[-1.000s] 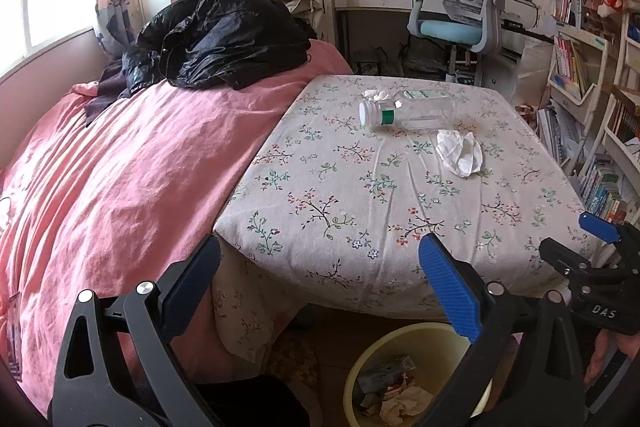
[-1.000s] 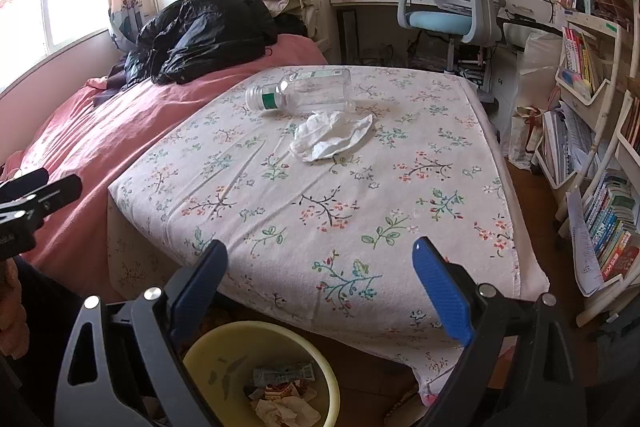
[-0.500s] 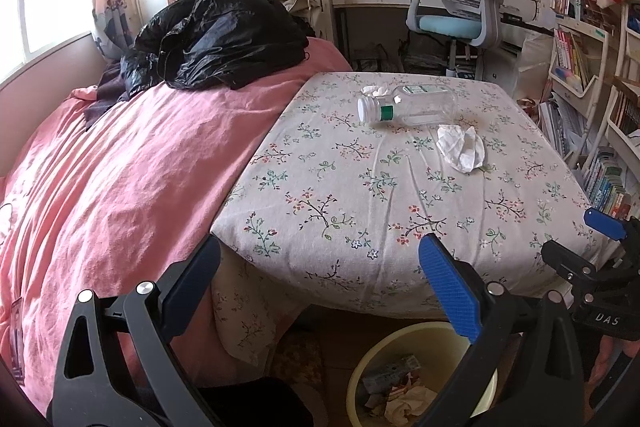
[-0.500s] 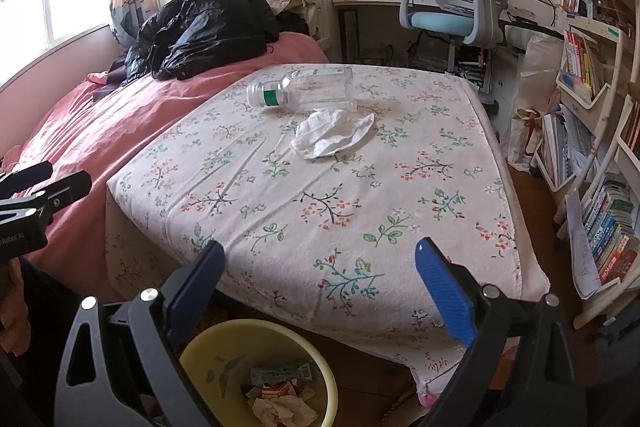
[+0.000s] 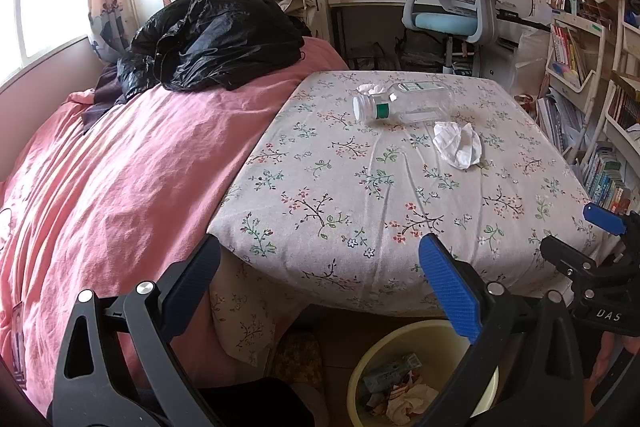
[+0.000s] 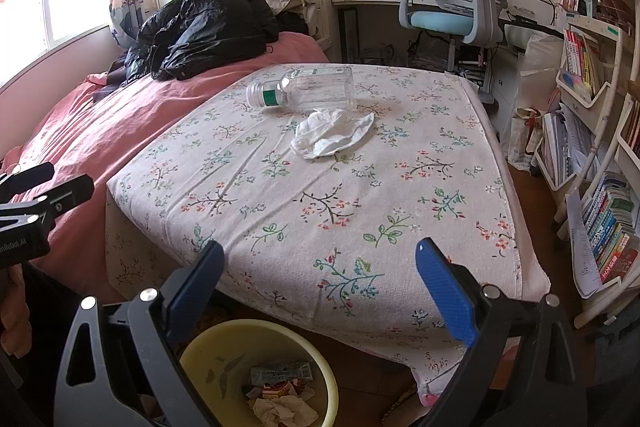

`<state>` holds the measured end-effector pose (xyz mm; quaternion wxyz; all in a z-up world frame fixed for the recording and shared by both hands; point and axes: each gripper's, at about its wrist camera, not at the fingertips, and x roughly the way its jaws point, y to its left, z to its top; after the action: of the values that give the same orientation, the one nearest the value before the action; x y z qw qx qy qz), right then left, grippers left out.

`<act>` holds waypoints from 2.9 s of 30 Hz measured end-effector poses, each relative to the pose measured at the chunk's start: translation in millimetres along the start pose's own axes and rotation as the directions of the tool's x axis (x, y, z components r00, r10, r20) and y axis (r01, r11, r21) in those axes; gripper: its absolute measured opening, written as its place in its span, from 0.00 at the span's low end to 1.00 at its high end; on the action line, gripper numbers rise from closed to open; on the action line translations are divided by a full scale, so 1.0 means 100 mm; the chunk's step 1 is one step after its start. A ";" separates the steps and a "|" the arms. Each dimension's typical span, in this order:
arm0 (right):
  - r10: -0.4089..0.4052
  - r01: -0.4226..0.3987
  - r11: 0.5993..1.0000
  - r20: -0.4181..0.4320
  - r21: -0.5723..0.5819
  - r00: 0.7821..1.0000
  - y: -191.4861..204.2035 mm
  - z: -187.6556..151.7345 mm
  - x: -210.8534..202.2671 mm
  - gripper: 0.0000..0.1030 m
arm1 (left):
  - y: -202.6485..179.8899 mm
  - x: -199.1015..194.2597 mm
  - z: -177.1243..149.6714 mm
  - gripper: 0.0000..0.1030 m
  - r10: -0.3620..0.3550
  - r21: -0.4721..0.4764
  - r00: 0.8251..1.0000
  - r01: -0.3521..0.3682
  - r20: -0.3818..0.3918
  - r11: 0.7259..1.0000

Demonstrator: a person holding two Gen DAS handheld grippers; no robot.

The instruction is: Collect trash

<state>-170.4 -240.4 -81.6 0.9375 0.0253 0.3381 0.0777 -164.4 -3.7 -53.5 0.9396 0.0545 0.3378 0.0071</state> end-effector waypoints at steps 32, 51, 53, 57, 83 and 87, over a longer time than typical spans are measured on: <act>0.000 0.000 1.000 -0.005 -0.002 1.000 0.00 -0.01 0.01 0.90 | -0.03 0.03 -0.02 0.93 -0.003 0.005 1.000 0.003 -0.007 1.000; 0.000 0.000 1.000 -0.005 -0.006 1.000 -0.01 -0.03 0.02 0.90 | -0.03 0.04 -0.02 0.93 -0.005 0.003 1.000 0.005 -0.004 1.000; 0.000 0.000 1.000 -0.006 -0.007 1.000 -0.01 -0.03 0.02 0.90 | -0.03 0.04 -0.03 0.93 -0.006 0.001 1.000 0.006 -0.004 1.000; -0.001 0.001 1.000 -0.007 -0.009 1.000 -0.01 -0.04 0.02 0.90 | 0.00 0.04 -0.01 0.93 -0.008 -0.006 1.000 0.008 -0.004 1.000; 0.103 -0.112 0.990 -0.107 -0.083 0.989 0.08 0.94 0.79 0.90 | 0.21 0.92 1.01 0.93 -0.029 0.005 0.999 0.029 -0.034 1.000; 0.109 -0.115 0.993 -0.130 -0.040 0.986 -0.01 1.00 1.04 0.90 | 0.19 1.10 1.13 0.93 -0.041 -0.009 0.998 0.041 -0.042 0.999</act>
<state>-27.2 -223.5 -70.2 0.9085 0.0172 0.3935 0.1395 -7.4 9.2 -35.0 0.9325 0.0434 0.3585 -0.0098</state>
